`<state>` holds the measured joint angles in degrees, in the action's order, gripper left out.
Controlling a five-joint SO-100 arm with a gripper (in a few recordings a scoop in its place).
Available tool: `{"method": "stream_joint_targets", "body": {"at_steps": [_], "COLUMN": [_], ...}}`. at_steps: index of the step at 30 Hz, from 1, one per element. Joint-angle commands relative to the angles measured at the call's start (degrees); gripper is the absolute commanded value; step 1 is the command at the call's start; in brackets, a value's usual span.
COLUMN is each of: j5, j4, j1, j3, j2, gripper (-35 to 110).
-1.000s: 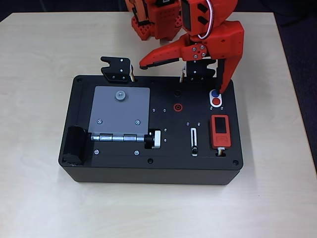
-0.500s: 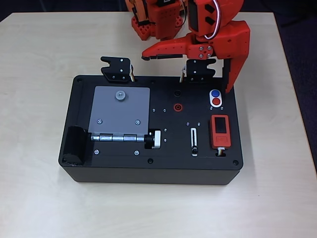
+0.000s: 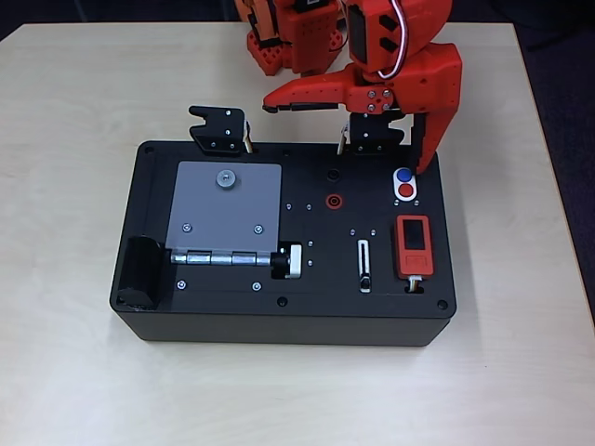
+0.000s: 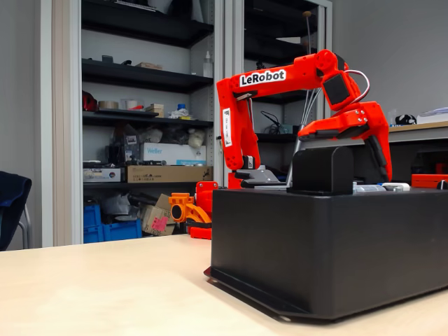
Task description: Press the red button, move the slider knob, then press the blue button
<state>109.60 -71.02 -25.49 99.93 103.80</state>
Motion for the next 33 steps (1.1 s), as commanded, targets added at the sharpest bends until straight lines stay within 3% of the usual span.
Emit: {"method": "stream_joint_targets", "body": {"at_steps": [1,33], "j5": [0.70,0.53], "j4": [-0.35,3.25], "j1": [0.26,1.23], "j3": [1.32,5.80], "j2": [2.99,4.39], "gripper": [97,96]}}
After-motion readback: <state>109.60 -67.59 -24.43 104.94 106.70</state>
